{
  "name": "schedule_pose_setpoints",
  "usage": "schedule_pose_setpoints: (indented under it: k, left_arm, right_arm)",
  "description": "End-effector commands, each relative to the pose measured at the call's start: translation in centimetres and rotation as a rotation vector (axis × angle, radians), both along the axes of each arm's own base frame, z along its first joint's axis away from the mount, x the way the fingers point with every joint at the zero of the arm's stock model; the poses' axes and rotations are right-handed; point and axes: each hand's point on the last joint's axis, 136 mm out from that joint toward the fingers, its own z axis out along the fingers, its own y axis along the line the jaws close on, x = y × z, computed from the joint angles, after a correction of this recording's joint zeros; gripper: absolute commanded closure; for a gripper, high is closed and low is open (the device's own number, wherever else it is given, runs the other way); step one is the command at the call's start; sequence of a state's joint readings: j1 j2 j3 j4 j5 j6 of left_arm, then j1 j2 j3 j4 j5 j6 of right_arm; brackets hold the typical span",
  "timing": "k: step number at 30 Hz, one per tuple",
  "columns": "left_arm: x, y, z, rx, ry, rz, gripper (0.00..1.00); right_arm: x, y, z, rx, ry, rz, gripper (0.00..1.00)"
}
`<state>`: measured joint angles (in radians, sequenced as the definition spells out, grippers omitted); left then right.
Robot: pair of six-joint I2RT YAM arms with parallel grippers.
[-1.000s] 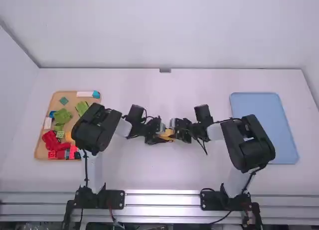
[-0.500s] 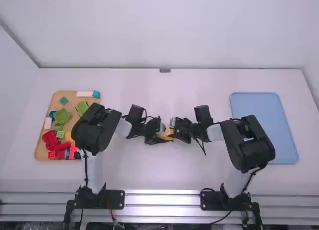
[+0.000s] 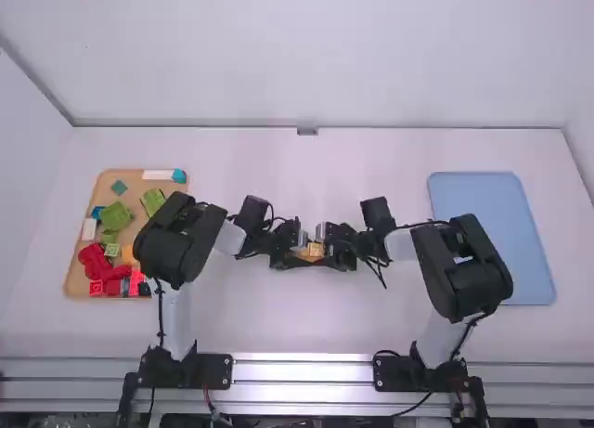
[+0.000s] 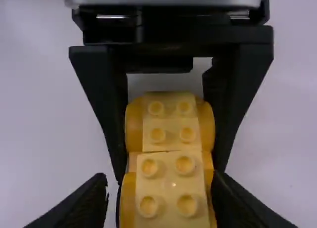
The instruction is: Assemble lego blocks to make yellow taxi
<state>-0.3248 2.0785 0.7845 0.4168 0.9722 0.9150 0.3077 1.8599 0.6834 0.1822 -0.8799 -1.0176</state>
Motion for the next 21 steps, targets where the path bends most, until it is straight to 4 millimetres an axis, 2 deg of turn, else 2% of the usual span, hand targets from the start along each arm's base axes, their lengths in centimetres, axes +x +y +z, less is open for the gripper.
schedule_pose_setpoints:
  k: [1, 4, 7, 9, 10, 12, 15, 17, 18, 20, 21]
  left_arm:
    - [-0.88, 0.75, -2.19, 0.078, 0.044, 0.032, 0.61]
    - [-0.89, 0.76, -2.2, 0.078, 0.044, 0.032, 0.61]
    - [-0.86, 0.77, -2.19, 0.078, 0.043, 0.033, 0.61]
    - [-0.89, 0.76, -2.2, 0.078, 0.044, 0.032, 0.61]
    - [-0.88, 0.77, -2.2, 0.078, 0.044, 0.033, 0.61]
    - [-0.89, 0.76, -2.2, 0.078, 0.044, 0.032, 0.61]
    - [-0.89, 0.77, -2.2, 0.078, 0.044, 0.032, 0.61]
    - [-0.87, 0.77, -2.19, 0.078, 0.044, 0.033, 0.6]
    - [-0.87, 0.76, -2.19, 0.078, 0.044, 0.033, 0.61]
    - [-0.87, 0.75, -2.19, 0.078, 0.043, 0.032, 0.61]
    - [-0.87, 0.75, -2.19, 0.078, 0.043, 0.032, 0.61]
  right_arm:
    - [0.79, 0.09, 0.4, -0.006, -0.02, -0.004, 0.42]
    - [0.92, 0.17, 0.59, 0.003, -0.028, -0.002, 0.42]
    - [0.94, 0.11, 0.52, -0.001, -0.029, -0.004, 0.5]
    - [0.9, 0.11, 0.52, -0.001, -0.026, -0.004, 0.65]
    - [0.9, 0.11, 0.52, -0.001, -0.025, -0.004, 0.69]
    - [0.88, 0.15, 0.57, 0.003, -0.026, -0.002, 0.73]
    - [0.86, 0.15, 0.55, 0.003, -0.012, -0.01, 0.74]
    - [0.85, 0.14, 0.56, 0.003, 0.006, -0.022, 0.7]
    - [0.86, 0.13, 0.54, 0.002, 0.009, -0.024, 0.63]
    - [0.86, 0.15, 0.55, 0.004, 0.007, -0.023, 0.37]
    - [0.91, 0.16, 0.58, 0.004, 0.004, -0.023, 0.33]
